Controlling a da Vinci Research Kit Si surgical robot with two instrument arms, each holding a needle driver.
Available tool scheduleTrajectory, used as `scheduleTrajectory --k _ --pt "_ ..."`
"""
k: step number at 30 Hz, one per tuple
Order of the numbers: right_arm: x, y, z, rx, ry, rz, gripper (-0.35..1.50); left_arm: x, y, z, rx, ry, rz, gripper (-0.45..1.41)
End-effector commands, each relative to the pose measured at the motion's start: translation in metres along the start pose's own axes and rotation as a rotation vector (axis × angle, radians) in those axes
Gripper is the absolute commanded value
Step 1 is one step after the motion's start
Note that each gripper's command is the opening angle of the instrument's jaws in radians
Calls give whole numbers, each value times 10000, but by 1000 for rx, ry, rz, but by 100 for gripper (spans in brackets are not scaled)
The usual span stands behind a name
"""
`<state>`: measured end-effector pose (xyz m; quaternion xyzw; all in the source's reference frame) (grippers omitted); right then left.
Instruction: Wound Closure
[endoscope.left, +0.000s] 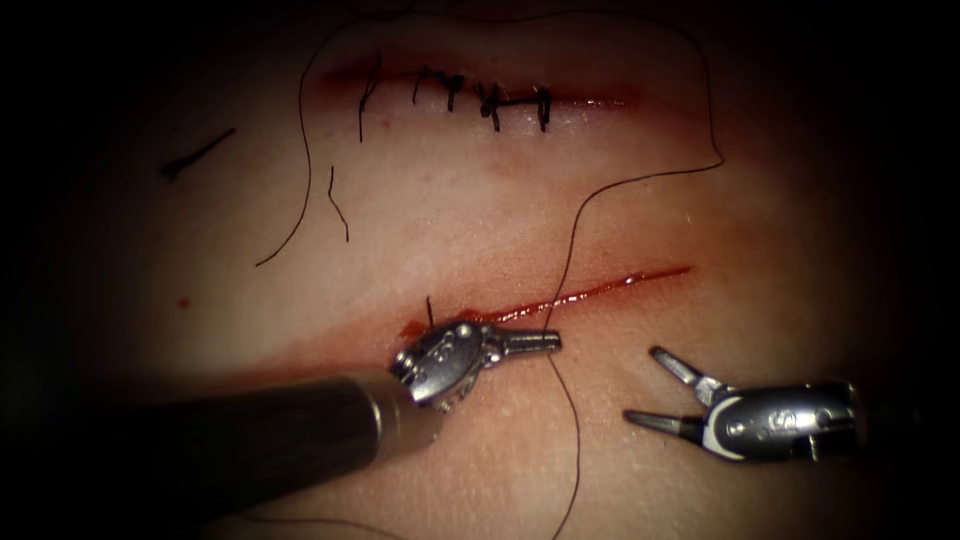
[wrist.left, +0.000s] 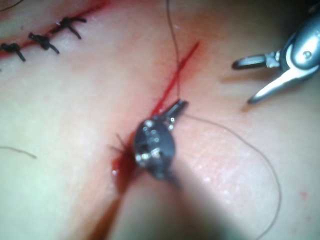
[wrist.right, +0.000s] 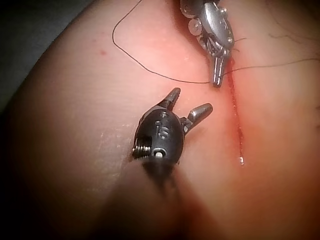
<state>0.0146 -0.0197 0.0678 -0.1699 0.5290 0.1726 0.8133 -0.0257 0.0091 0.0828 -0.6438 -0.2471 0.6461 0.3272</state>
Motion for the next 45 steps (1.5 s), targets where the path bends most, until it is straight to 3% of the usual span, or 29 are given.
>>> scheduleTrajectory --k 1,7,16,28,34,35,37,39,40,41,45 --pt "-4 -12 7 2 1 4 143 6 -4 6 -1 6 10 -45" --pt "-3 -18 17 5 8 2 143 88 -35 24 18 -12 83 -45" --pt "-10 -29 21 14 4 -8 143 187 -92 91 15 -34 142 -45" --pt "-9 -31 21 13 4 -3 143 259 -164 169 46 -52 190 -45" --pt "-8 -33 20 13 4 -3 143 270 -184 180 52 -58 202 -45" --pt "-8 -33 20 13 4 -3 143 268 -186 181 50 -73 208 -38" --pt "-8 -33 20 12 4 -3 143 265 -189 180 46 -94 190 15" --pt "-7 -34 22 12 1 -4 143 263 -190 177 48 -114 149 91" --pt "-7 -35 23 14 2 -4 143 261 -190 175 57 -122 133 109" --pt "-7 -35 24 15 4 -4 143 260 -189 172 67 -137 127 121" --pt "-4 -39 28 15 9 -4 145 255 -177 147 52 -164 123 123"
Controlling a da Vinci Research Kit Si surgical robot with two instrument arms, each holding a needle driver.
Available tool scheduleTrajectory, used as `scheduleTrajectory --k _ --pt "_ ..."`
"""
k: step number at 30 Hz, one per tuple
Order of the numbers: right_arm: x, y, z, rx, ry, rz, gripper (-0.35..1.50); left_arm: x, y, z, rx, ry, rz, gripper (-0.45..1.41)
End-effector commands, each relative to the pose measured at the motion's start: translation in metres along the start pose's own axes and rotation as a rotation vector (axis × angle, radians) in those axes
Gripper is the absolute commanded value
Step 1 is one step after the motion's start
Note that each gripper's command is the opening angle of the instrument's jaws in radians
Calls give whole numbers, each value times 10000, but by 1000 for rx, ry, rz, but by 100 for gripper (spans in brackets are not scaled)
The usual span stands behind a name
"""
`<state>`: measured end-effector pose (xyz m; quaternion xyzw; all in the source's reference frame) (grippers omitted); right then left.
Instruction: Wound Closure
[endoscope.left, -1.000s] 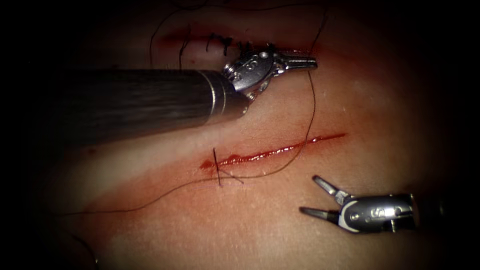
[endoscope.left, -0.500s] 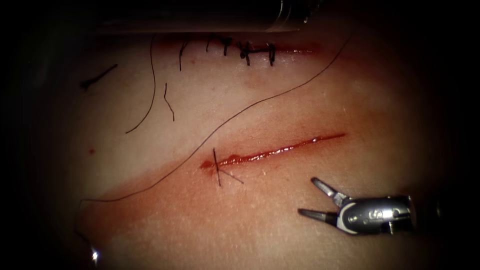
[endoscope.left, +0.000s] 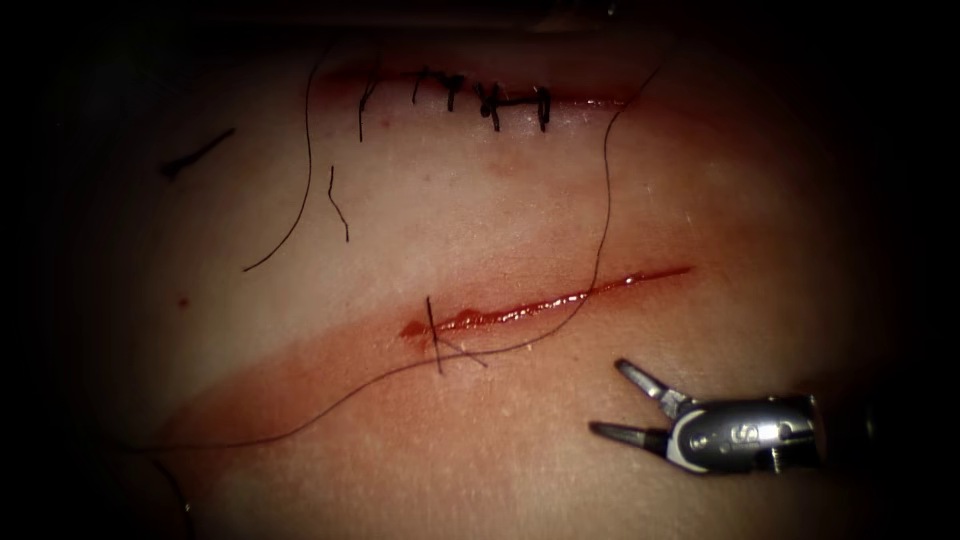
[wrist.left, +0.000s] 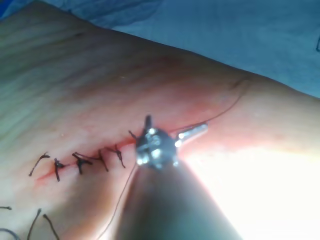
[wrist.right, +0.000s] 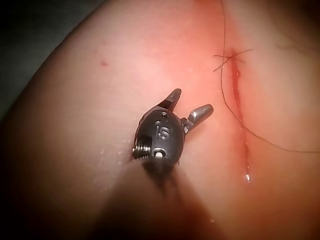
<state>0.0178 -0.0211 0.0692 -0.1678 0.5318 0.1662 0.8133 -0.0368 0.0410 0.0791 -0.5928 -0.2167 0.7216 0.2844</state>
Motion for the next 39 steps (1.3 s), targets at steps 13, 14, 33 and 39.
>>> scheduleTrajectory --k 13,14,33,39 --pt "0 -14 7 6 6 4 145 -79 98 -153 -52 -77 59 124" --pt "0 -14 7 6 6 4 145 -89 108 -163 -53 -84 61 124" --pt "2 -13 11 10 4 6 145 -245 250 -253 40 -404 97 123" --pt "3 -13 12 11 6 6 145 -265 259 -254 60 -469 96 119"
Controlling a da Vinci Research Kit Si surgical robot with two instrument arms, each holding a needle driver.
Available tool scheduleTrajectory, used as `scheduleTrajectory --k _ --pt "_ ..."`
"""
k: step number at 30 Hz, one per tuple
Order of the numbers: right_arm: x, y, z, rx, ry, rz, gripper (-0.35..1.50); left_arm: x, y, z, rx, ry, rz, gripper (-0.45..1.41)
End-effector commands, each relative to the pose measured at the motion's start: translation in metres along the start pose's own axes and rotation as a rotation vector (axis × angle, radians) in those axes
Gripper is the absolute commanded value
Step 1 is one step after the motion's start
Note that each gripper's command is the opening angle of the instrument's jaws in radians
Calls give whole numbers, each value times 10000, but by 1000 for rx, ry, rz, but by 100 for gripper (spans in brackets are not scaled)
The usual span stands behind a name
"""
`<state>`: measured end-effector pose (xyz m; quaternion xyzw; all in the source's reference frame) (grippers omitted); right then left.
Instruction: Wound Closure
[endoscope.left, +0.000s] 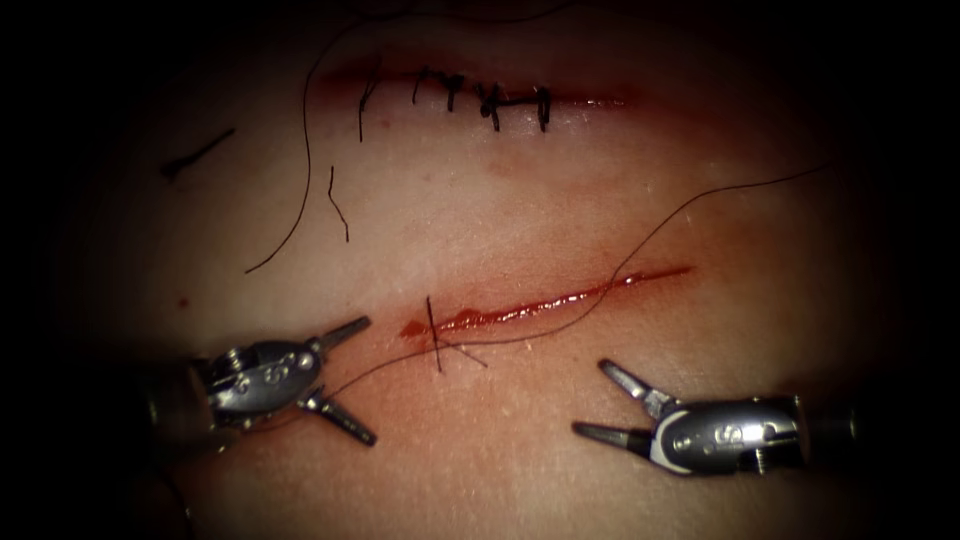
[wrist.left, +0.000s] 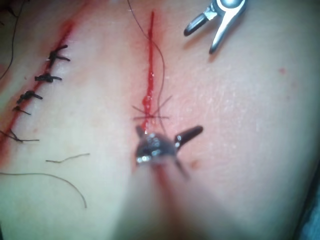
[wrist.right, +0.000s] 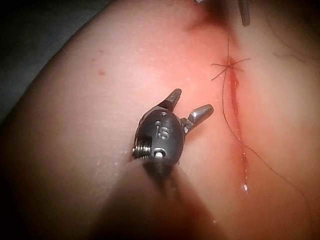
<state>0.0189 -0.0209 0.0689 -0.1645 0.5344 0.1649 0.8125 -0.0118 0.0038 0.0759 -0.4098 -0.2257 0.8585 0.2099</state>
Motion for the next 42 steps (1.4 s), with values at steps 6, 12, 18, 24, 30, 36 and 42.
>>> scheduleTrajectory --k 6,12,18,24,30,36,42 --pt "-1 -9 3 7 -2 5 145 -19 9 9 28 -74 15 96" --pt "0 -10 1 8 -1 5 145 -15 11 -3 127 -134 35 -45" --pt "-1 -10 1 7 -1 5 145 23 7 -20 173 -87 87 -45" --pt "-1 -12 2 7 0 4 145 77 -5 -9 160 -31 96 -45" --pt "-1 -13 3 6 -1 3 145 134 -24 34 81 33 85 -45" --pt "0 -15 4 5 0 2 145 197 -59 71 23 115 69 -45" --pt "-1 -16 5 6 -3 2 145 265 -96 91 -16 165 50 -45"
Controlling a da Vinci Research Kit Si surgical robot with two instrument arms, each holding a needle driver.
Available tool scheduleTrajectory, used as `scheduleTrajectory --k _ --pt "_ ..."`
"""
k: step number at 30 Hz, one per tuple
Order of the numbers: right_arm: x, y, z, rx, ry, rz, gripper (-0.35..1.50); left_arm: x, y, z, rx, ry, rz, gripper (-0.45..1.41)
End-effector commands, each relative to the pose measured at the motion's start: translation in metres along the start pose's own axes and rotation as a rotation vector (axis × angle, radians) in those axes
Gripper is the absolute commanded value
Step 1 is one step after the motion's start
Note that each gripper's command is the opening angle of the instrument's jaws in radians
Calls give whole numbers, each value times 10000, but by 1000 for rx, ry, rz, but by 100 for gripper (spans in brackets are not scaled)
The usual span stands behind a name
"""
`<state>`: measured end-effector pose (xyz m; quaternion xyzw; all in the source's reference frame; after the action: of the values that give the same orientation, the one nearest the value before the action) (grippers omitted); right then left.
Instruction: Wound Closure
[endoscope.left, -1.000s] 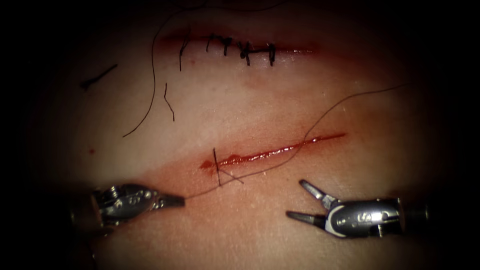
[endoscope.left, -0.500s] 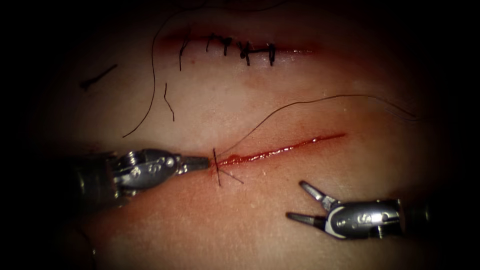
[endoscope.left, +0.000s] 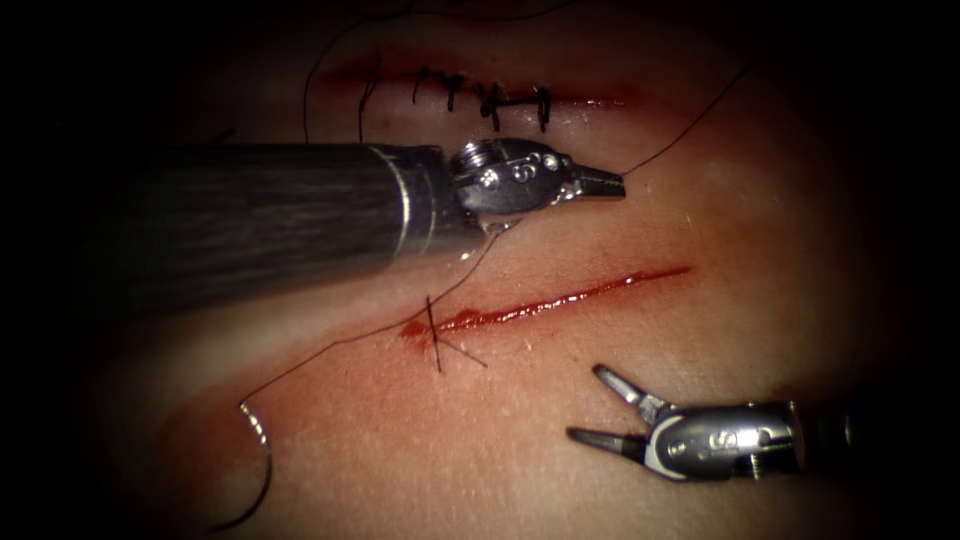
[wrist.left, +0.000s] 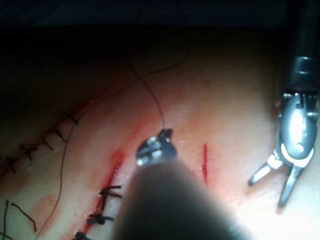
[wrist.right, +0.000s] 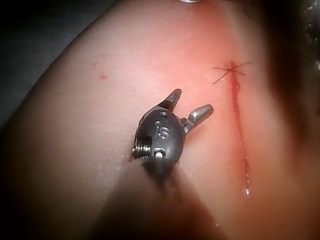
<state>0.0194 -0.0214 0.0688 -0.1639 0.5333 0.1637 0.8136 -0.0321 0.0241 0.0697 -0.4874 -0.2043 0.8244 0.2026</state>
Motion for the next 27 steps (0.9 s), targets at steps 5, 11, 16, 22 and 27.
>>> scheduleTrajectory --k 5,11,16,22,27 --pt "-4 -10 3 3 0 3 145 39 -21 23 -20 26 -16 -45" --pt "-3 -11 4 3 0 3 145 74 -52 41 -28 65 -20 -45" --pt "-3 -12 6 3 1 3 145 95 -73 69 -39 95 -18 -45" --pt "-3 -11 7 3 0 3 145 124 -100 92 -29 129 16 -45" --pt "-4 -11 7 2 0 3 145 166 -130 92 -12 173 31 -45"
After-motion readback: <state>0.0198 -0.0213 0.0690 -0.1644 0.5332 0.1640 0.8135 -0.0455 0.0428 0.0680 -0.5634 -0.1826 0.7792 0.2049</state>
